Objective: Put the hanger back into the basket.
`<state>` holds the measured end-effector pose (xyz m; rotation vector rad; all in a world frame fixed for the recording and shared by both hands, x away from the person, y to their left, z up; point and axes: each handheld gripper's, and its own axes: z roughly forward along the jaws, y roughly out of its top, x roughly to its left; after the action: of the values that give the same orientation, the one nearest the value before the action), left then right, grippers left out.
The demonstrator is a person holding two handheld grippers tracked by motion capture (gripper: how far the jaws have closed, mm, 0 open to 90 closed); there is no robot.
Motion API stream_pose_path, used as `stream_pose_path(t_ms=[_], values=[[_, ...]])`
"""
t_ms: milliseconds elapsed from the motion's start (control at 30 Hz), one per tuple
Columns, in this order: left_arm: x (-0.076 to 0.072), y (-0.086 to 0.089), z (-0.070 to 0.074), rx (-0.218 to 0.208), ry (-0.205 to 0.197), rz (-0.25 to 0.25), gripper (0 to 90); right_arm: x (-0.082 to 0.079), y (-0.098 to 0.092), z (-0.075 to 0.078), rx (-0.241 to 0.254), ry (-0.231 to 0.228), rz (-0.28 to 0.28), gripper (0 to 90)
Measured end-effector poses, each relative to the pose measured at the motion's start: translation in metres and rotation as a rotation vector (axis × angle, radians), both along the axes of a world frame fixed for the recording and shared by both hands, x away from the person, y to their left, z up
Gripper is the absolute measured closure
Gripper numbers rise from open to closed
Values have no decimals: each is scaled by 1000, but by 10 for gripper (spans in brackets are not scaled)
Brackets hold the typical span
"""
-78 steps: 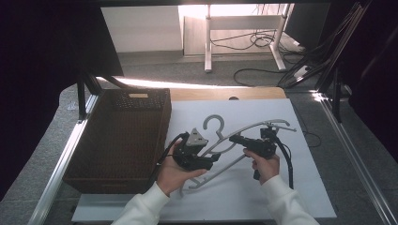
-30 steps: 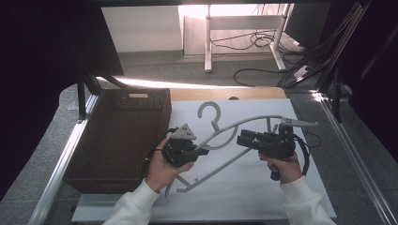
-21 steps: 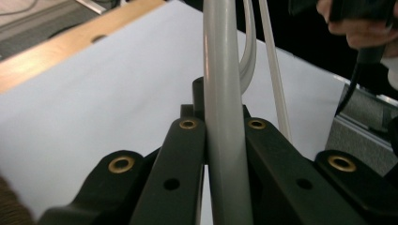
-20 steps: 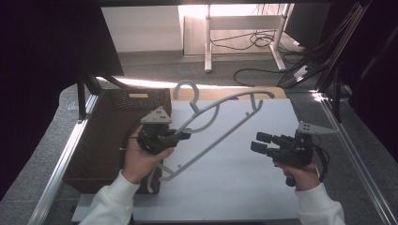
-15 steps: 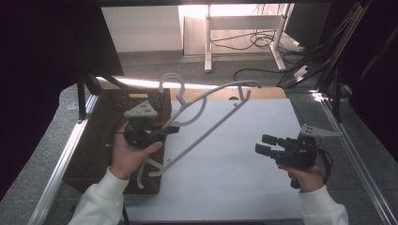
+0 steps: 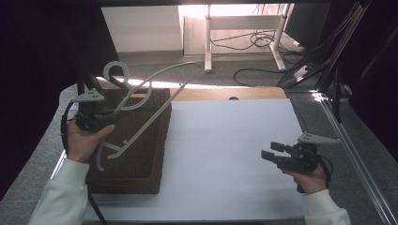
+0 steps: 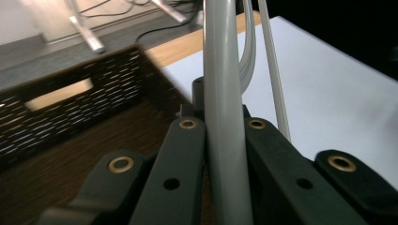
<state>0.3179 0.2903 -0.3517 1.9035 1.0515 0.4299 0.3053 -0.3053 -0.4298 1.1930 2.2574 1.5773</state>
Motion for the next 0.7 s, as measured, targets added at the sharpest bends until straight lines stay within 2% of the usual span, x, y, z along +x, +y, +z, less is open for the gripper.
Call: stream_pose_path(t_ms=[33,100,133,200,267,367,500,633,700], values=[[2,12,-8,22,5,25,900,1,-1,-3,-5,7,-10,333],[3,15,-11,30,8,29,900,2,-2,-5,-7,15,-15,333],[4,24,-19,51,14,45,900,2,-2,-6,-9,15,-19,332],[4,28,-23,59,16,50,900,3,-2,-7,-15,15,-23,330],[3,35,-31,87,24,66,900,3,-2,-8,-22,15,-23,327],[0,43,-38,95,30,94,900,3,-1,-10,-36,12,-22,323],[-2,51,-44,96,32,104,900,3,0,-12,-46,14,-17,319],[-7,63,-51,118,26,108,900,3,1,-14,-71,14,-10,315],[-9,68,-54,103,25,104,900,4,1,-16,-73,18,-12,315]])
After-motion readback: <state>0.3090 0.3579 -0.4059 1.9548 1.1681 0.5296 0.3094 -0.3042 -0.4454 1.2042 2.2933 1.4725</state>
